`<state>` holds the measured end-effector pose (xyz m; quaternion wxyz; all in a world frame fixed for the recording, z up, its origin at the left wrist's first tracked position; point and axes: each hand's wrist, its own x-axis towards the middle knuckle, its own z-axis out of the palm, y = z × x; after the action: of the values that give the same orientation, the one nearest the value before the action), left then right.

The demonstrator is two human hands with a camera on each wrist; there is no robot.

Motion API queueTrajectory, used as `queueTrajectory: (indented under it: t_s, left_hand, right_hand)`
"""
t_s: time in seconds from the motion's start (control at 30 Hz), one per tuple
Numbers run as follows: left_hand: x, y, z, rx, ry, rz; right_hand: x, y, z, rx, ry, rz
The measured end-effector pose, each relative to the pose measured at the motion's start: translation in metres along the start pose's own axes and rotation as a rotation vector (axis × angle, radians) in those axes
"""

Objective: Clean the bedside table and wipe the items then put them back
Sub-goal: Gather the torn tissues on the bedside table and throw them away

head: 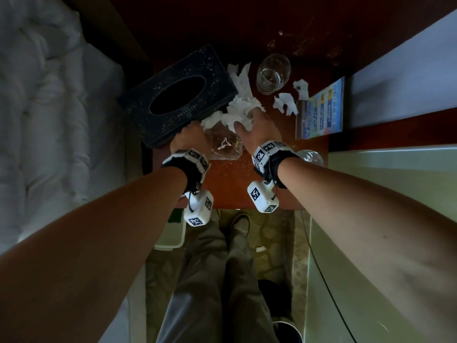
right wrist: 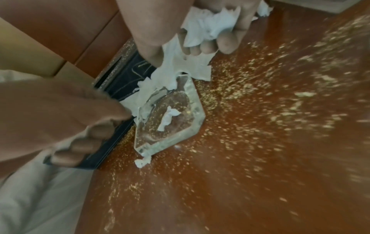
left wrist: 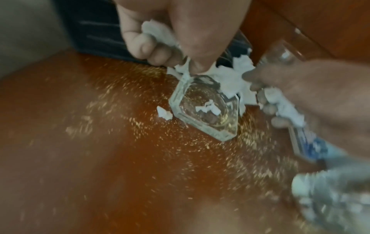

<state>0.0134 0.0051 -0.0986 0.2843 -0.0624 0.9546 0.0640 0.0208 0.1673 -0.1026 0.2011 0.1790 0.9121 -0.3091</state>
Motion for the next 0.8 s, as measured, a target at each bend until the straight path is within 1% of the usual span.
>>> queueTrajectory:
  t_s: [0.07, 0.13, 0.23, 0.3, 0.43, 0.5, 0.6, 0.67, 0.73, 0.8]
  left_hand:
    - [0.002, -0.008, 0.004, -0.089, -0.049, -0.098]
    - [0.006, -0.014, 0.008, -0.117, -0.068, -0.131]
    - [0.007, -0.023, 0.014, -0.083, -0.16, -0.08]
    - [0.007, -0.028, 0.018, -0.062, -0.192, -0.026]
    - [0.006, -0.031, 0.029, -0.012, -0.243, -0.047]
    - [0.004, -0.031, 0.034, -0.01, -0.219, -0.05]
    - [0.004, -0.03, 0.04, -0.02, -0.153, -0.007]
    - [0.004, -0.029, 0.04, -0.012, -0.165, 0.017]
    - [0.001, -0.029, 0.038, -0.042, -0.175, 0.012]
    - [0.0, -0.031, 0.038, -0.092, -0.147, 0.015]
  right_hand:
    - [0.004, -0.005, 0.003, -0.039, -0.006, 0.003]
    - [0.009, -0.01, 0.006, -0.061, -0.012, -0.008]
    - [0.013, -0.015, 0.01, -0.121, 0.001, -0.063]
    - [0.013, -0.017, 0.011, -0.125, 0.014, -0.069]
    - [0.008, -0.017, 0.009, -0.011, 0.082, -0.051]
    - [0.005, -0.014, 0.006, 0.046, 0.1, -0.007]
    - [0.0, -0.007, 0.003, 0.12, 0.127, 0.03]
    - [-0.003, -0.003, 0.002, 0.132, 0.122, 0.025]
    - [-0.005, -0.001, 0.003, 0.132, 0.113, 0.02]
    - [-0.004, 0.001, 0.005, 0.143, 0.086, 0.042]
